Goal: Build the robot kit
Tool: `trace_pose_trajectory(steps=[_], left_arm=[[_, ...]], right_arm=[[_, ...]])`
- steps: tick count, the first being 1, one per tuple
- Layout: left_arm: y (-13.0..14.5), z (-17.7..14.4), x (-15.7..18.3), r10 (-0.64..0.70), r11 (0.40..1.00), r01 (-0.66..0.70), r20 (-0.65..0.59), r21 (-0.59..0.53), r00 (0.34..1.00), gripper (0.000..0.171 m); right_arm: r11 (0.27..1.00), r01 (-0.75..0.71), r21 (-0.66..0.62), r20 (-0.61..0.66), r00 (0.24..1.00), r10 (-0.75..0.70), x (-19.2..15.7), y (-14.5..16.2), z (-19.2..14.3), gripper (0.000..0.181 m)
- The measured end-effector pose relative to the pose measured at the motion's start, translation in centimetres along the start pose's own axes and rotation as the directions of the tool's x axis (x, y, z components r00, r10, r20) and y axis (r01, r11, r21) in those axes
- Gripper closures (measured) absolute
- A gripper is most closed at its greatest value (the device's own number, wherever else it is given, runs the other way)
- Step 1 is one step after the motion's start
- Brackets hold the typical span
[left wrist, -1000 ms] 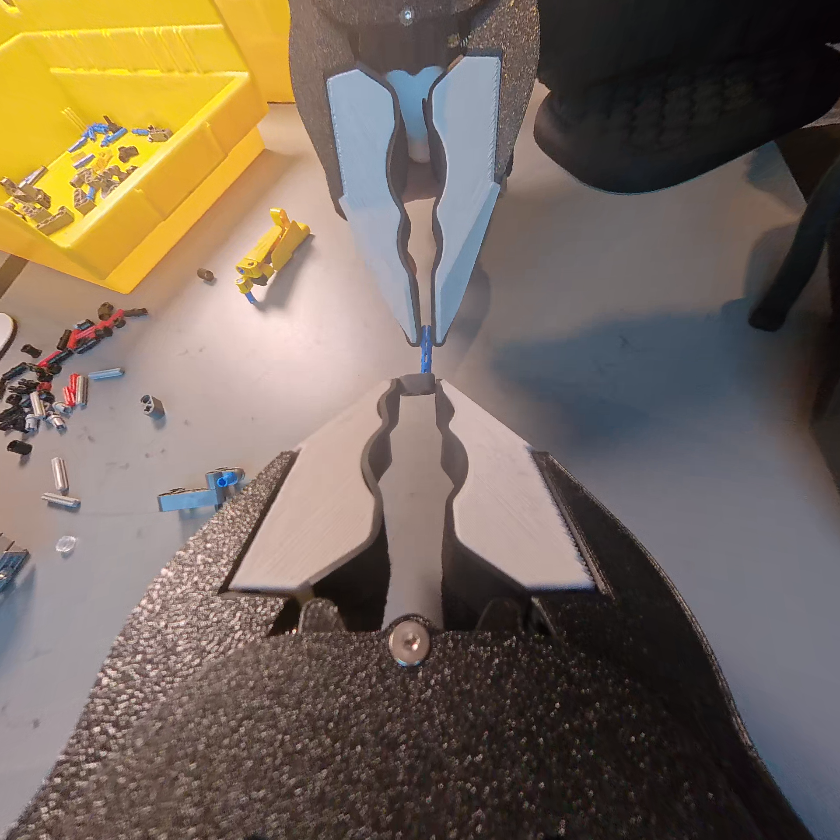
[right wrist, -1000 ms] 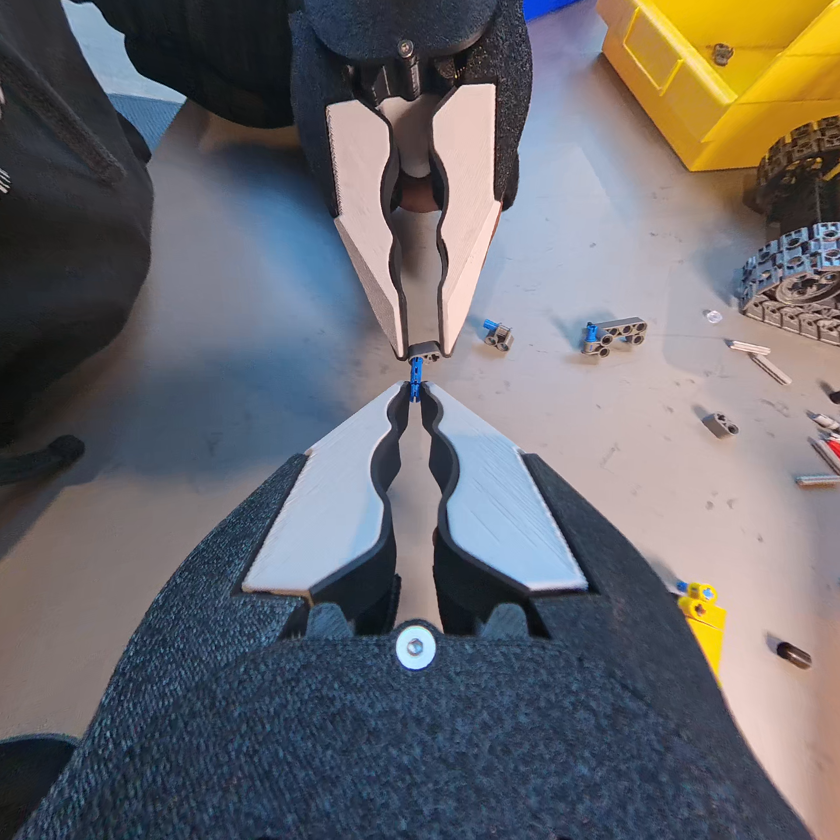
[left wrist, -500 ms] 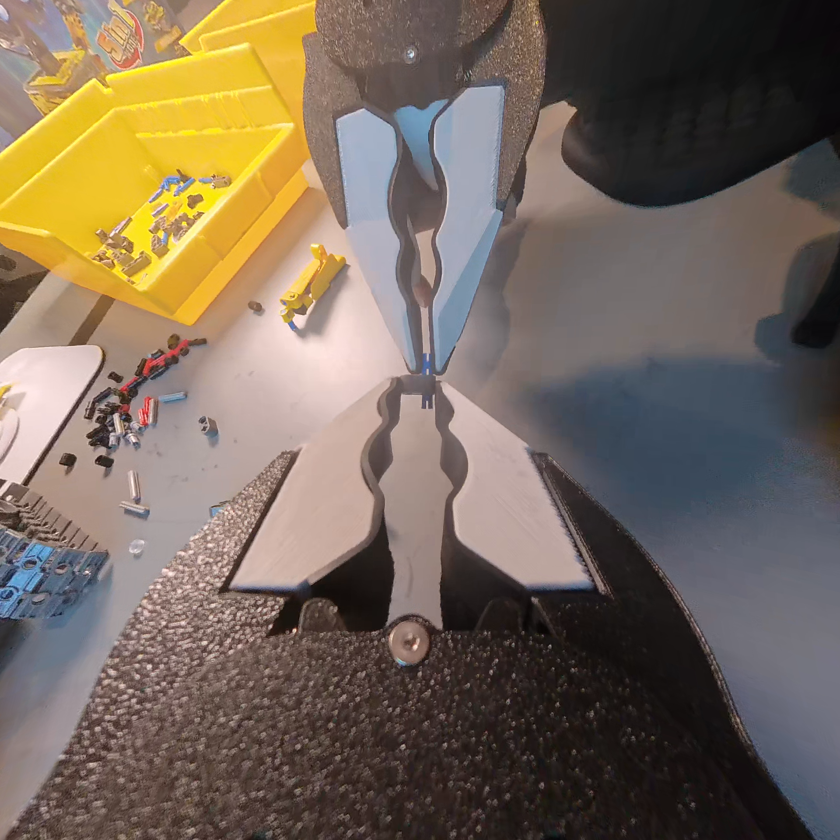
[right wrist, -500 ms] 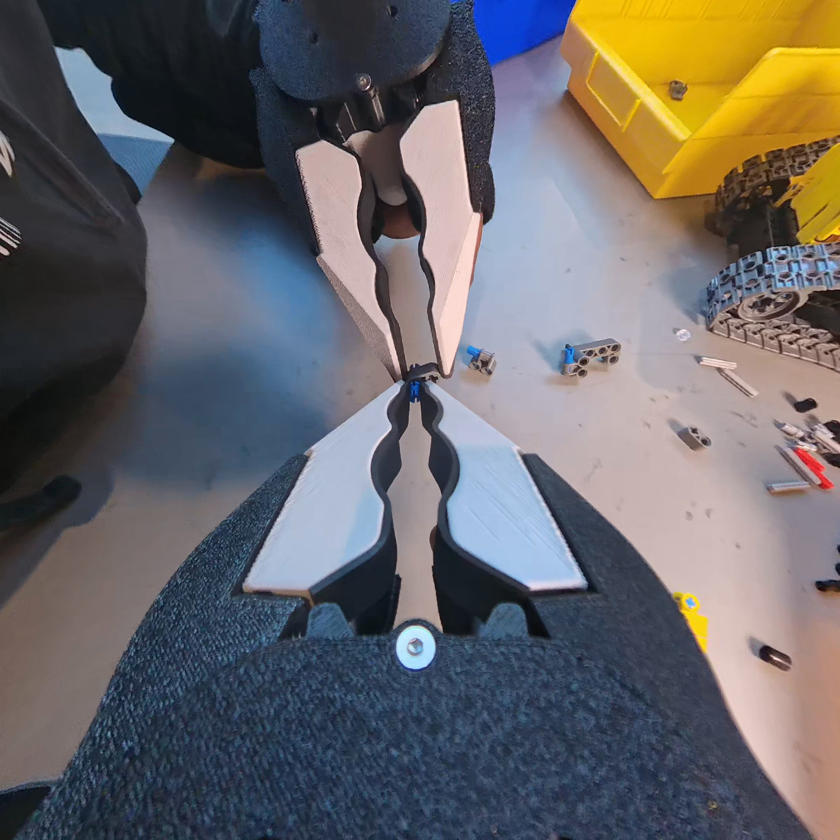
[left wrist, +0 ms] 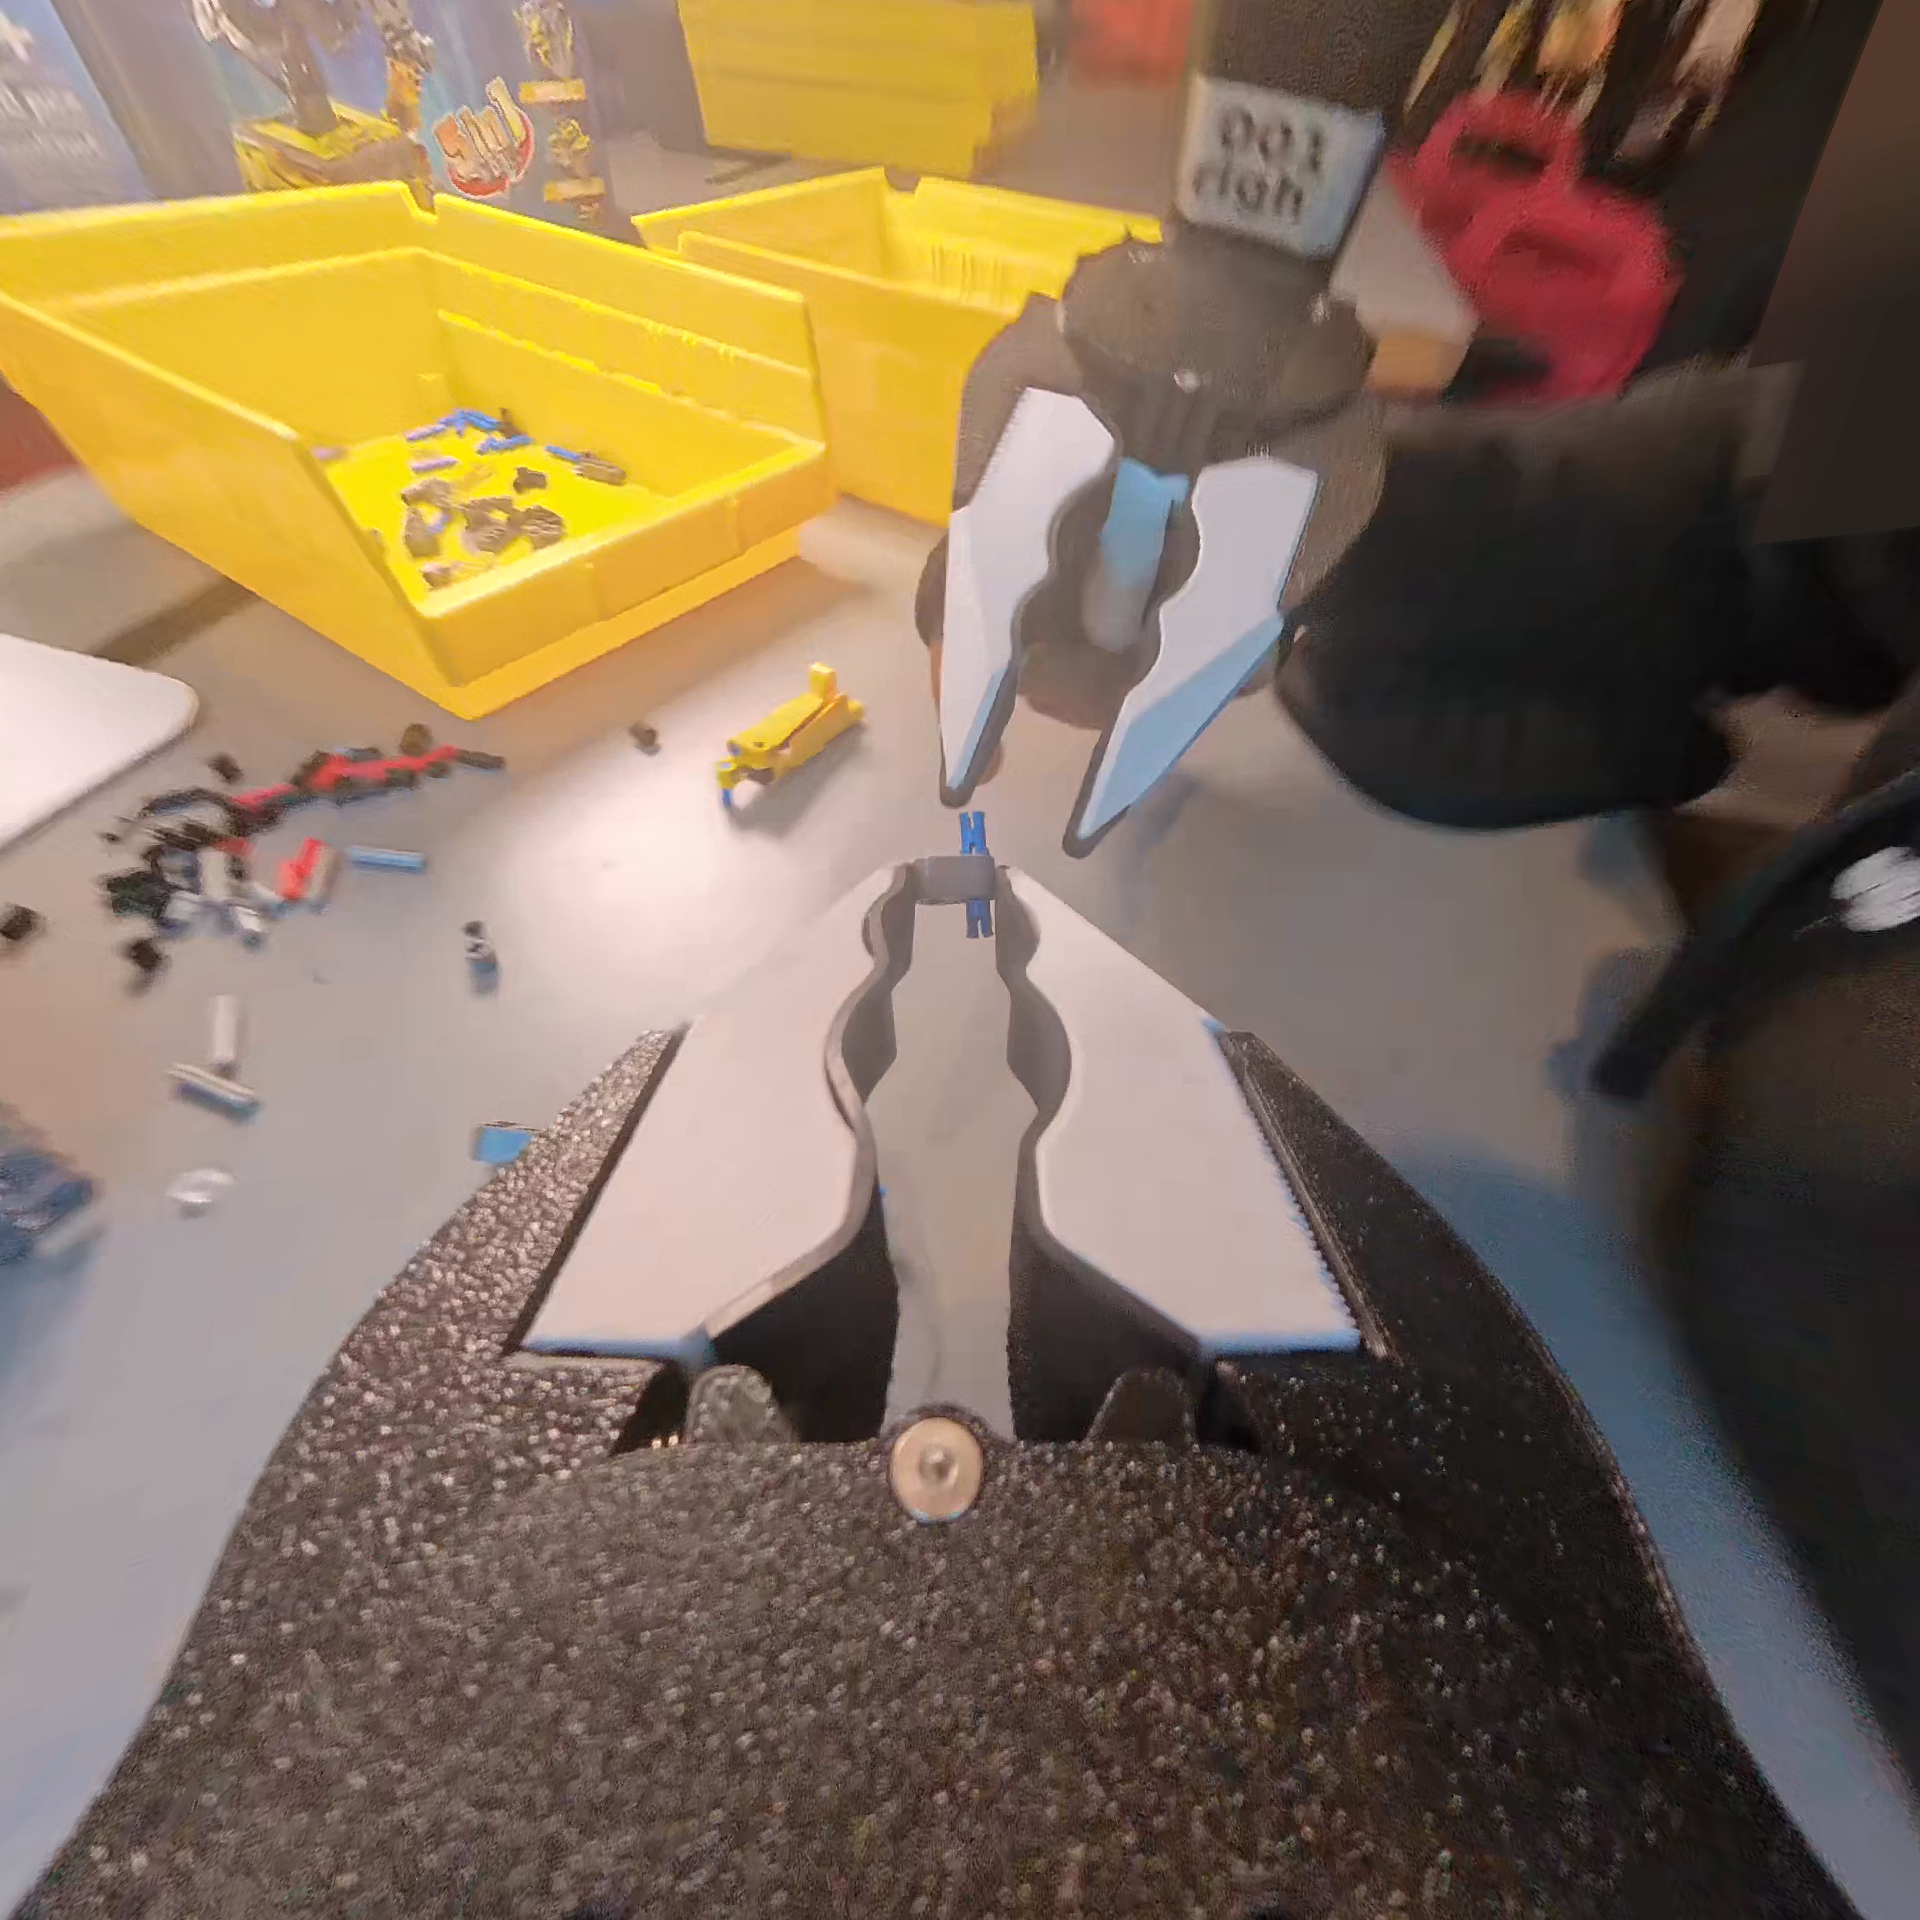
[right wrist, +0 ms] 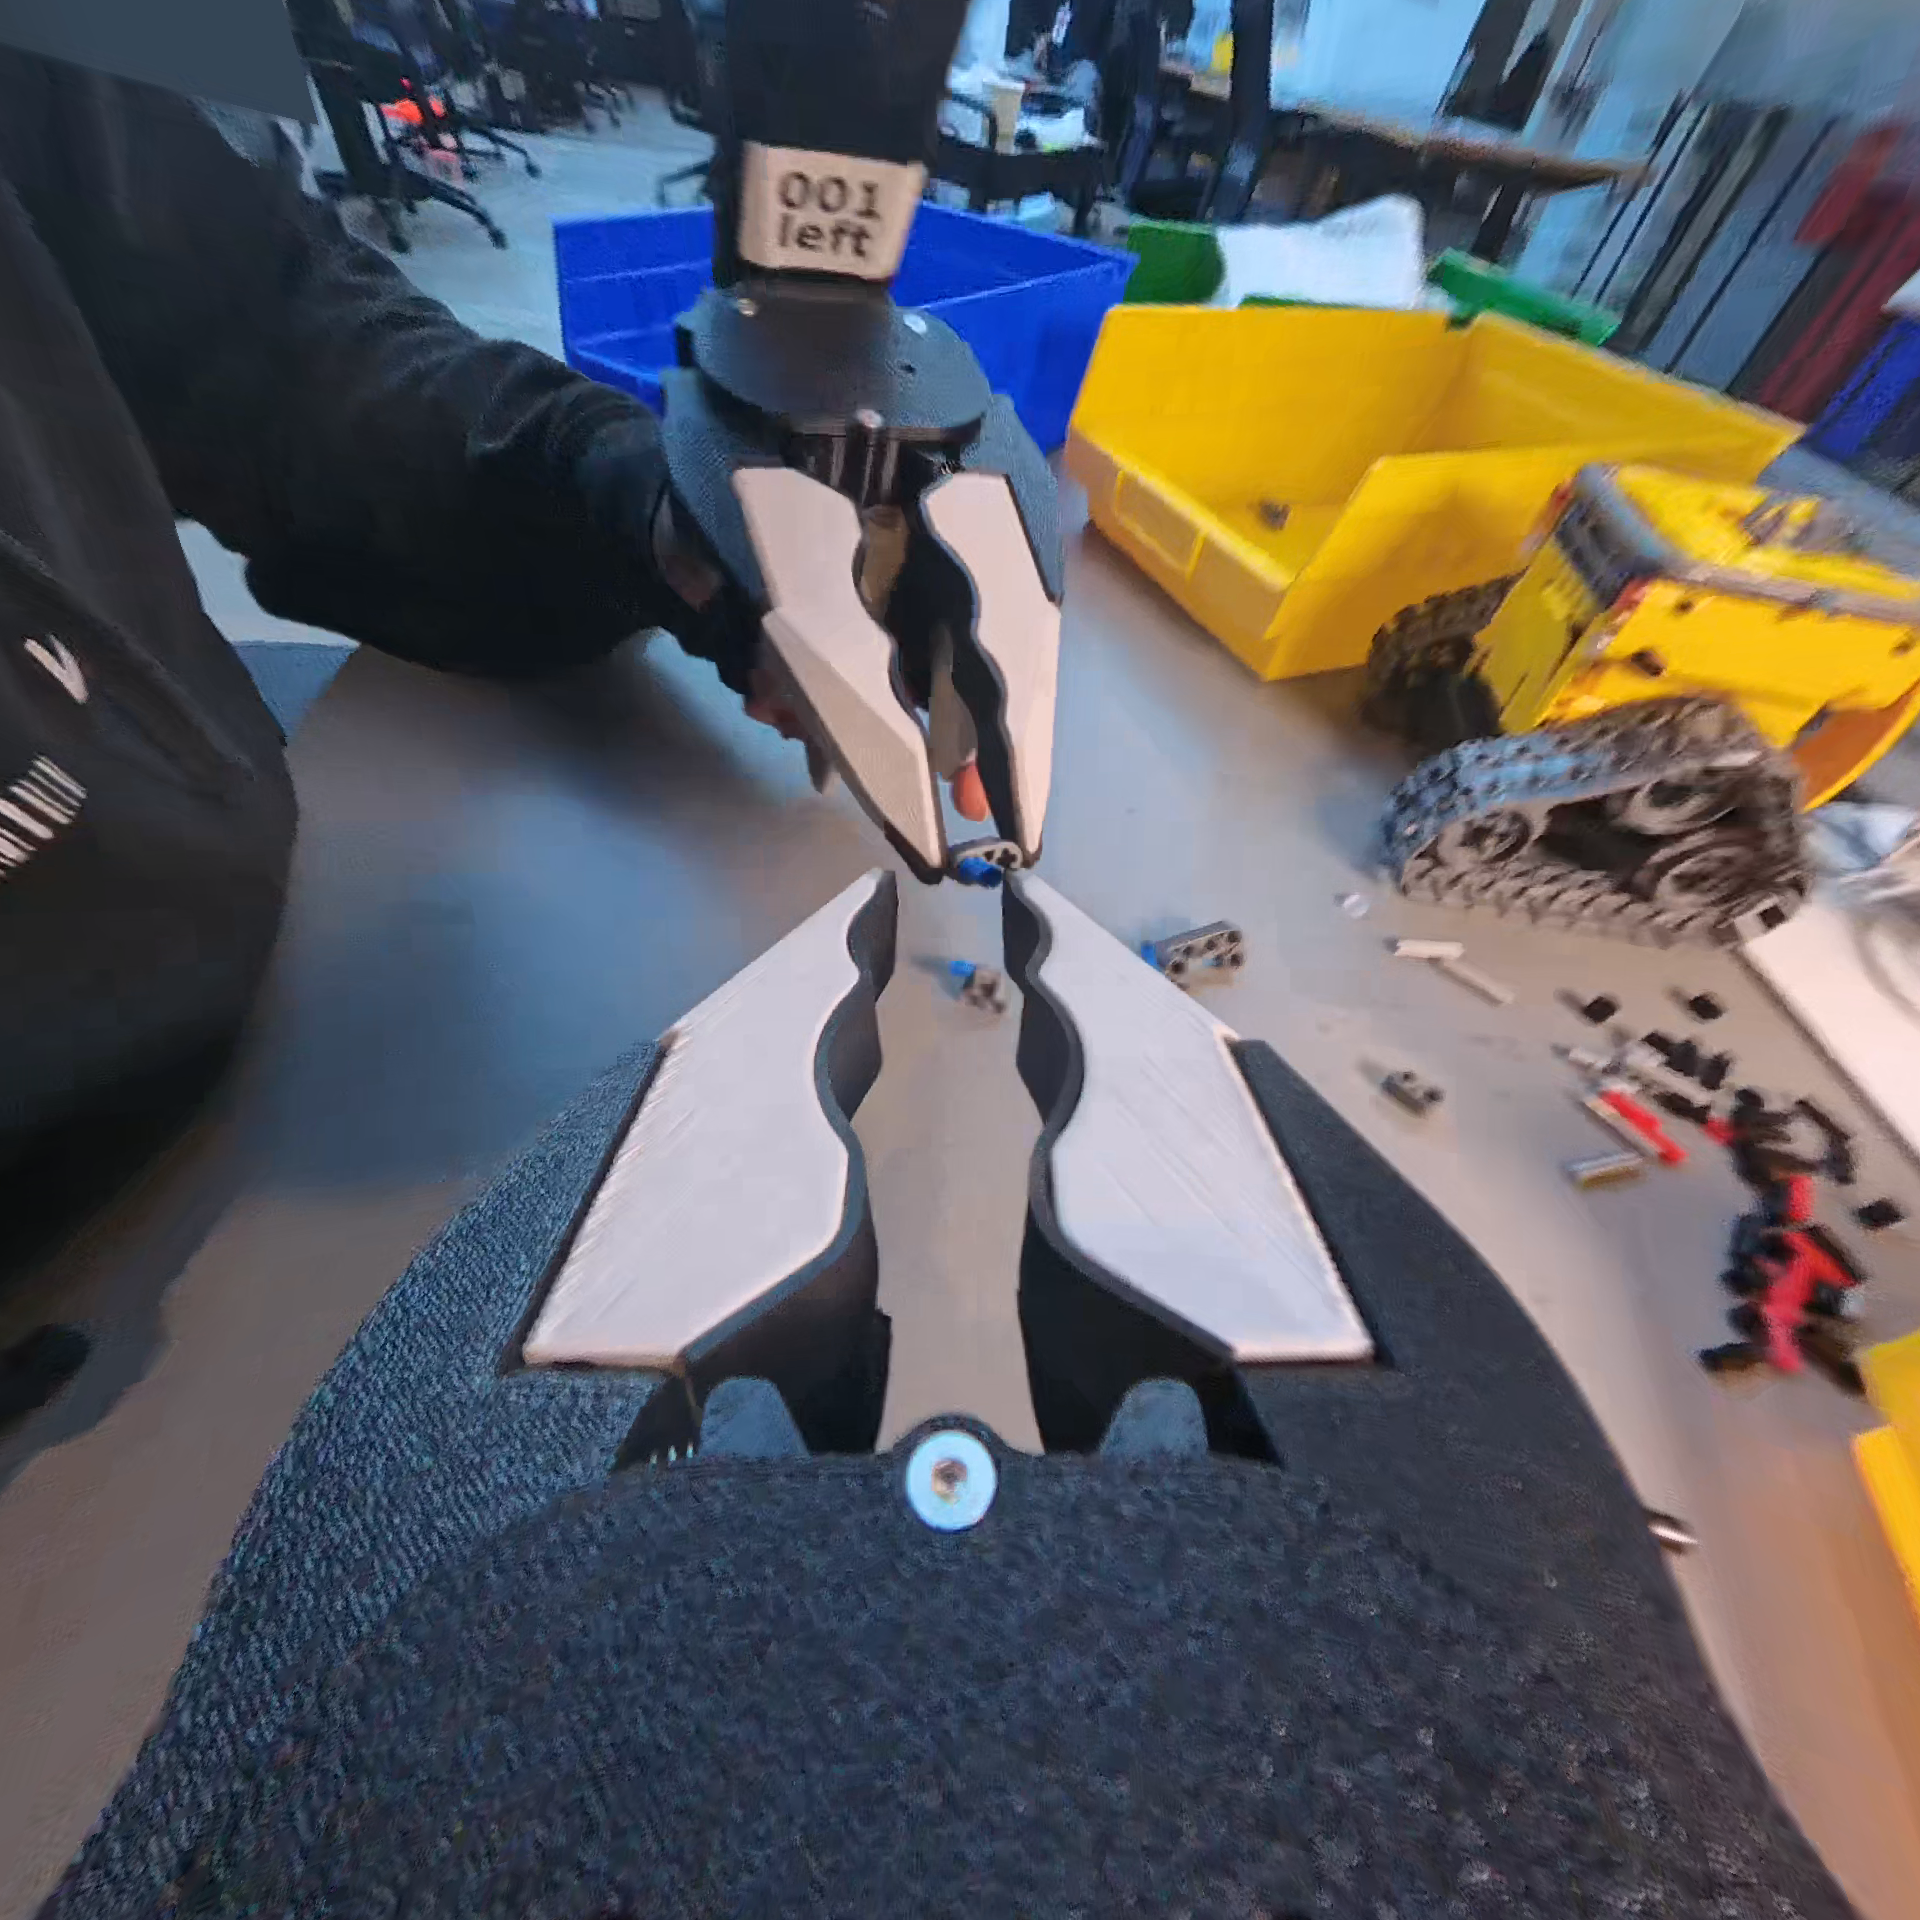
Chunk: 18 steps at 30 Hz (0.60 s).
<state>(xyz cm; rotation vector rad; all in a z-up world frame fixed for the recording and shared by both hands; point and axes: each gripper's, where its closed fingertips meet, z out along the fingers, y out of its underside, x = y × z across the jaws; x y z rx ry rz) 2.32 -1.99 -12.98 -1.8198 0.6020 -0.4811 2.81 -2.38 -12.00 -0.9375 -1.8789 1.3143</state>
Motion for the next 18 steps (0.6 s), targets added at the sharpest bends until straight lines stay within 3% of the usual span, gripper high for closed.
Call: trace_pose_trajectory(steps=[3,7,10,13,15,18], left_arm=[[-0.9,-0.7,0.2,-0.222,0.969,0.233,-0.131,0.080,0.966,0.158],[-2.5,-1.2,1.0,-0.373,0.898,0.418,-0.267,0.135,0.888,0.157],[-3.5,-1.5,1.4,-0.438,0.846,0.510,-0.340,0.157,0.832,0.157],[-4.0,-1.7,1.2,-0.485,0.805,0.569,-0.366,0.169,0.794,0.158],[-4.3,-2.0,1.0,-0.507,0.779,0.602,-0.390,0.175,0.769,0.158],[-4.2,-2.1,1.0,-0.530,0.756,0.632,-0.409,0.169,0.743,0.157]], right_arm=[[0.975,0.221,-0.002,-0.115,0.969,-0.219,0.1,-1.2,-0.1,0.161],[0.910,0.409,-0.070,-0.226,0.882,-0.413,0.0,-1.9,0.5,0.160],[0.866,0.491,-0.097,-0.308,0.813,-0.495,0.2,-2.6,0.6,0.172],[0.828,0.544,-0.138,-0.360,0.751,-0.553,0.5,-3.1,0.6,0.173],[0.801,0.577,-0.161,-0.398,0.705,-0.587,0.8,-3.6,0.5,0.169],[0.824,0.549,-0.140,-0.404,0.728,-0.554,0.9,-4.0,0.2,0.154]])
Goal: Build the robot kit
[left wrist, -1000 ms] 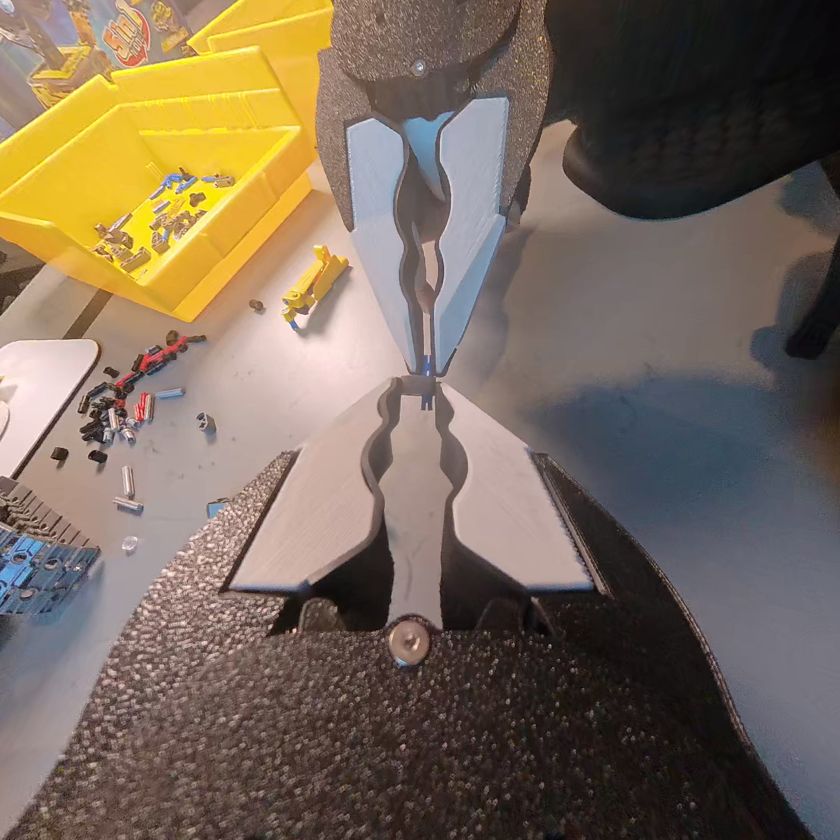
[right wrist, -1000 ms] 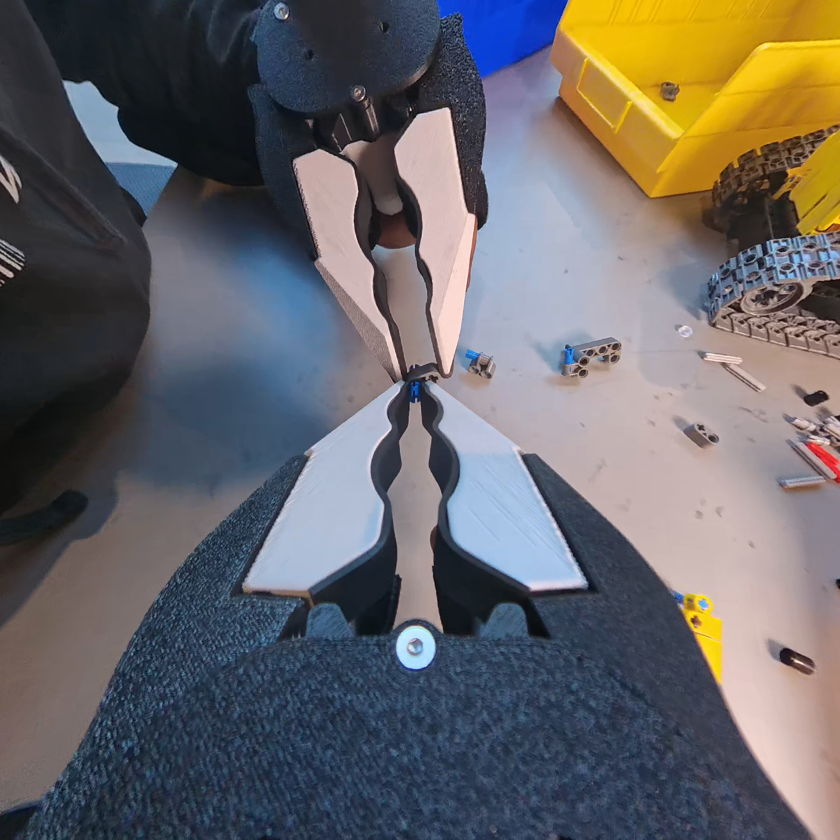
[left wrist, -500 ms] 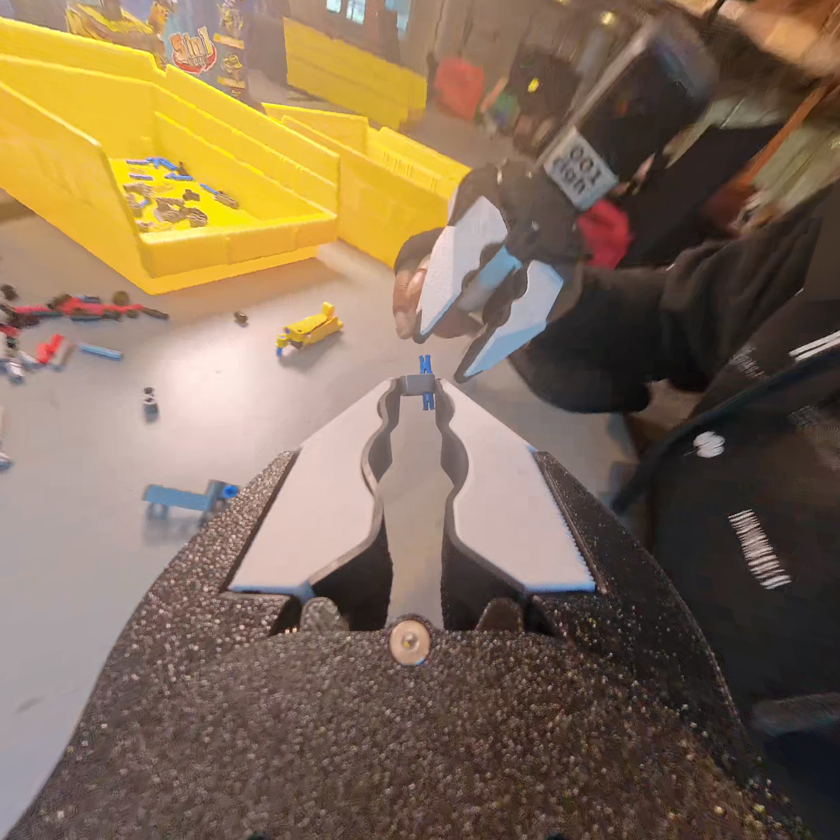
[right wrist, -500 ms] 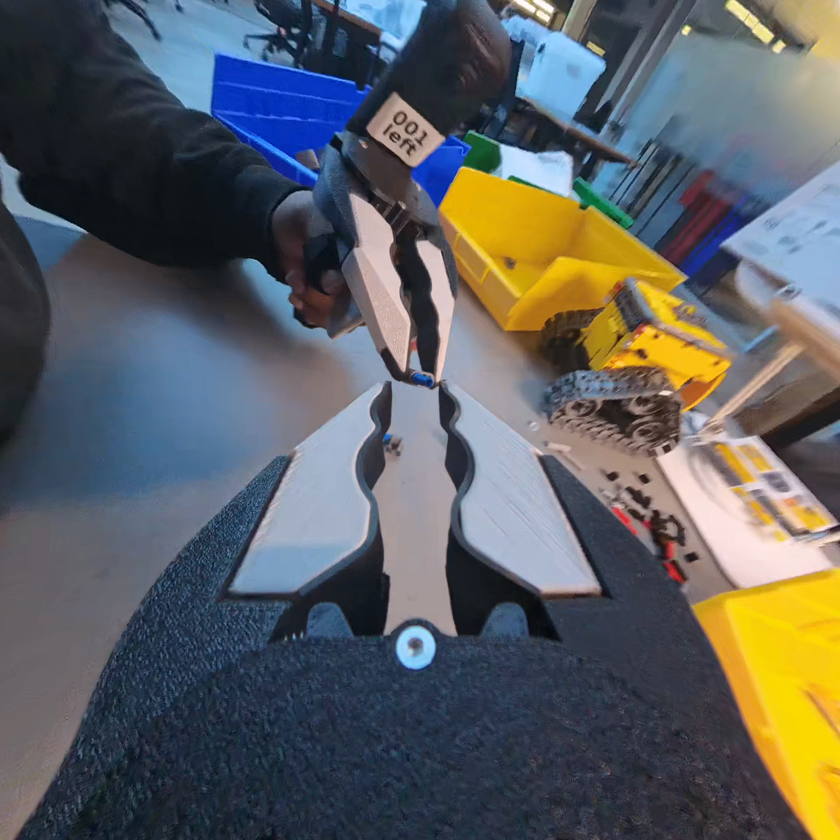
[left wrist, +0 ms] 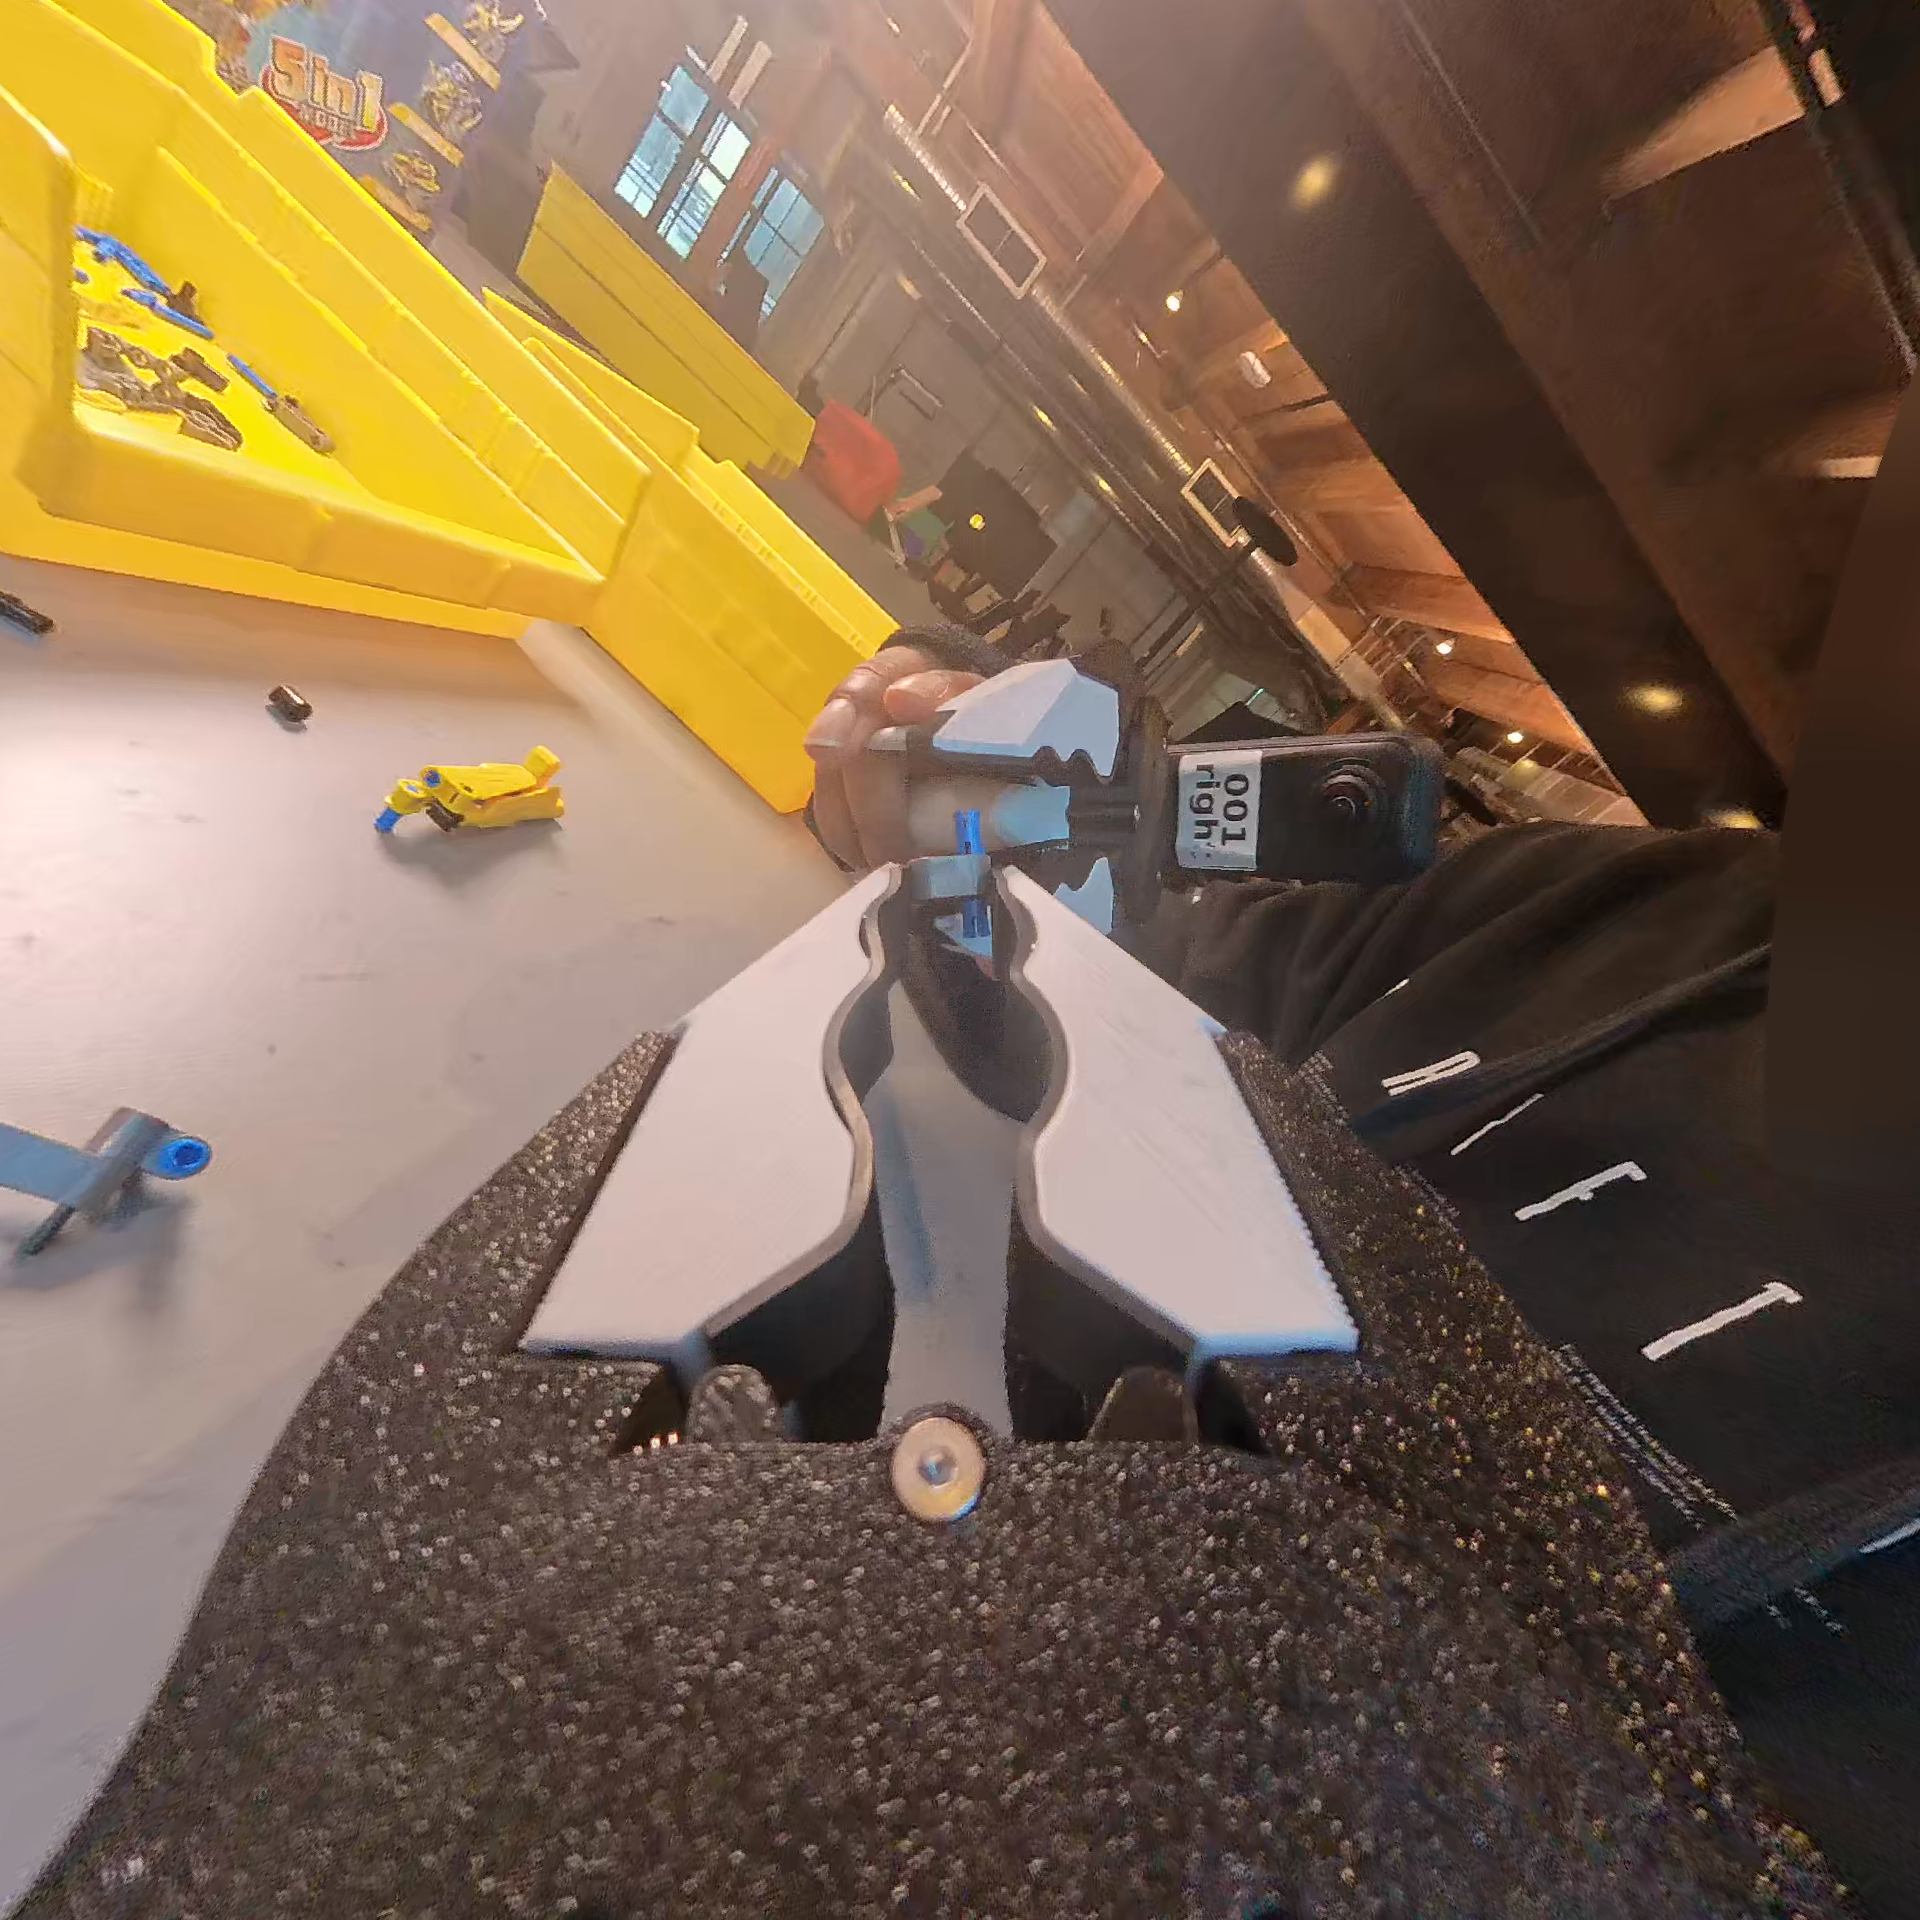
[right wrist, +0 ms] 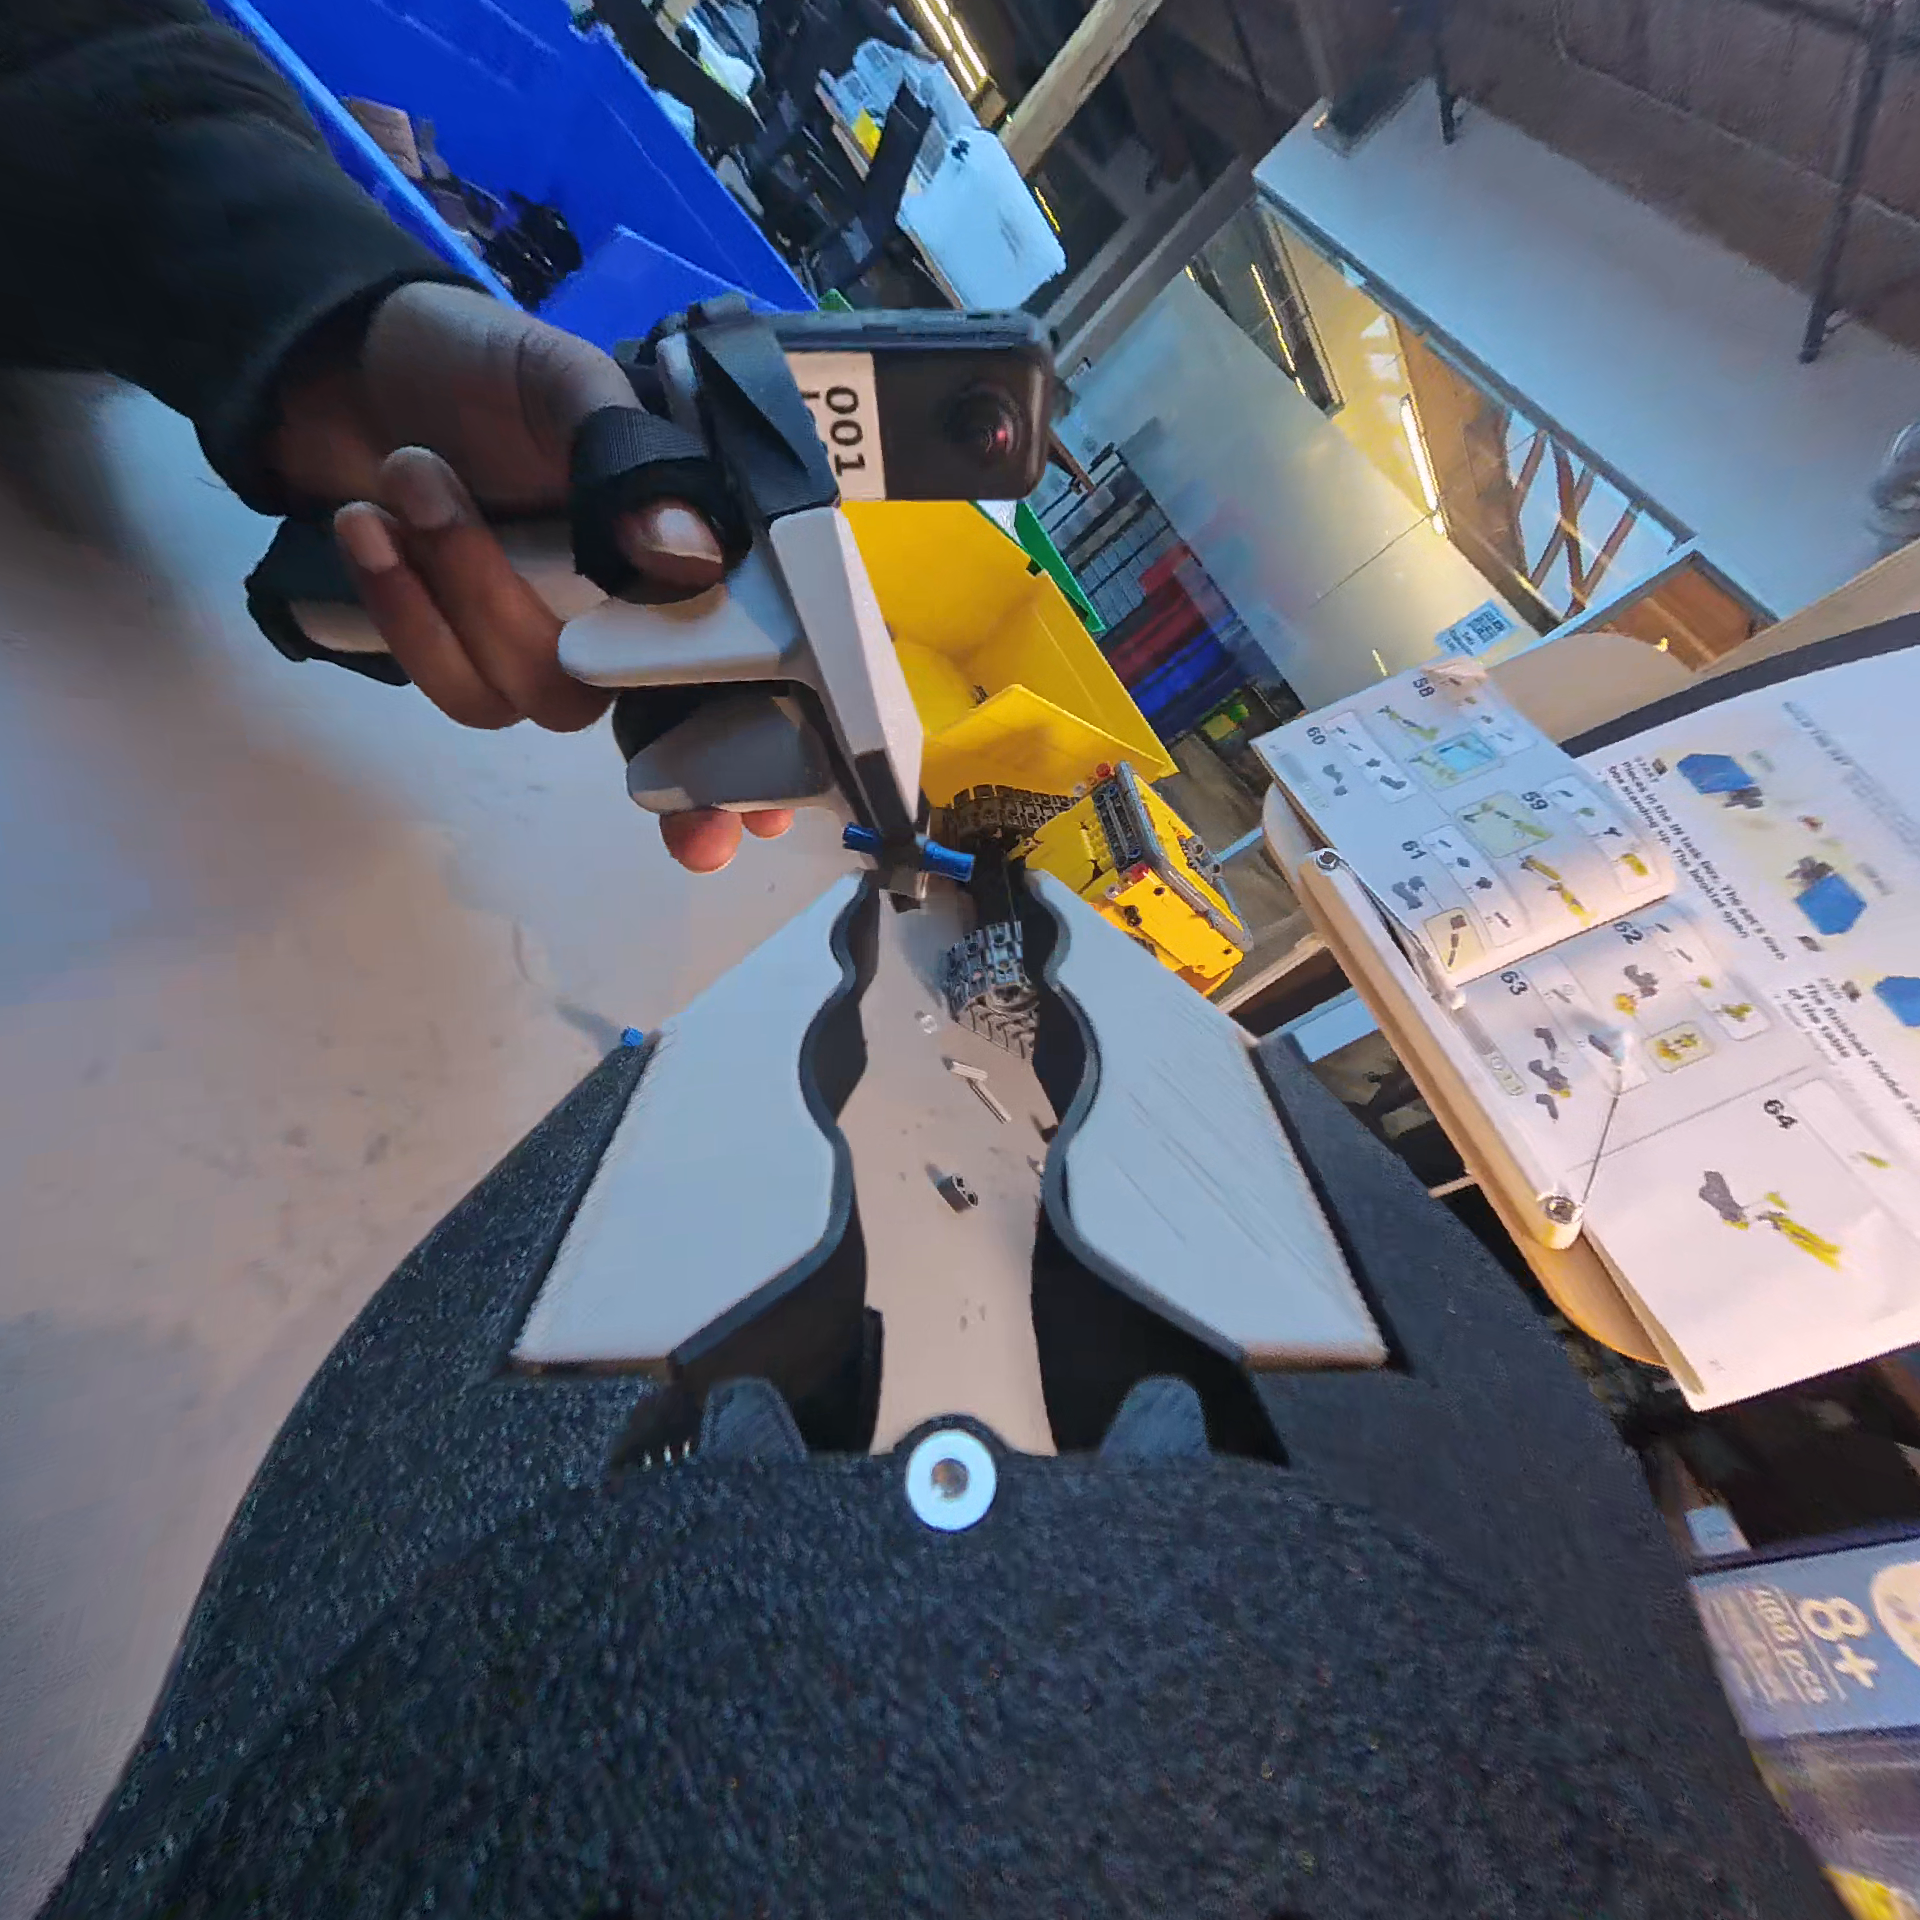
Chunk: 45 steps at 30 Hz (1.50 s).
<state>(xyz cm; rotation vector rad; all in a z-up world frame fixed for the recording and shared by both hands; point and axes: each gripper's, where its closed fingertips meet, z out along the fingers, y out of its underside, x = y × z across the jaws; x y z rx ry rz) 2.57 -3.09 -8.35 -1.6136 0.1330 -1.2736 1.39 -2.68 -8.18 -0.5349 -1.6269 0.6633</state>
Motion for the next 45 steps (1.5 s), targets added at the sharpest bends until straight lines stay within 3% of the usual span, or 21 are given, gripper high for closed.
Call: trace_pose_trajectory(steps=[4,15,20,24,28,38,45], left_arm=[[0.0,0.2,0.3,-0.046,0.999,0.047,-0.035,0.011,0.998,0.158],[0.3,0.1,0.0,-0.145,0.989,0.146,-0.057,0.012,0.988,0.159],[0.6,-0.2,-0.1,-0.168,0.984,0.162,-0.091,-0.069,0.982,0.158],[3.0,-0.6,0.8,-0.212,0.958,0.177,-0.138,-0.227,0.967,0.157],[5.1,-0.6,1.4,-0.237,0.929,0.176,-0.160,-0.325,0.958,0.157],[4.6,-0.7,1.0,-0.254,0.933,0.201,-0.151,-0.299,0.955,0.157],[3.3,-1.4,-0.5,-0.068,0.970,0.053,-0.054,-0.239,0.996,0.159]], right_arm=[[1.000,0.022,0.016,0.006,1.000,-0.022,-0.5,-0.5,-0.1,0.163],[0.994,0.100,-0.030,0.005,0.995,-0.100,-1.0,-0.2,0.0,0.167],[1.000,-0.002,0.021,0.056,0.998,0.001,-1.4,-0.2,0.3,0.164],[0.996,-0.037,0.084,0.261,0.965,0.013,-4.4,-1.1,-0.7,0.159],[0.994,-0.066,0.084,0.379,0.925,0.029,-6.1,-1.5,-1.6,0.168],[0.948,-0.316,0.029,0.440,0.856,0.272,-5.4,-1.0,-1.5,0.174],[0.881,-0.473,-0.016,0.372,0.815,0.444,-3.3,0.3,-0.6,0.174]])
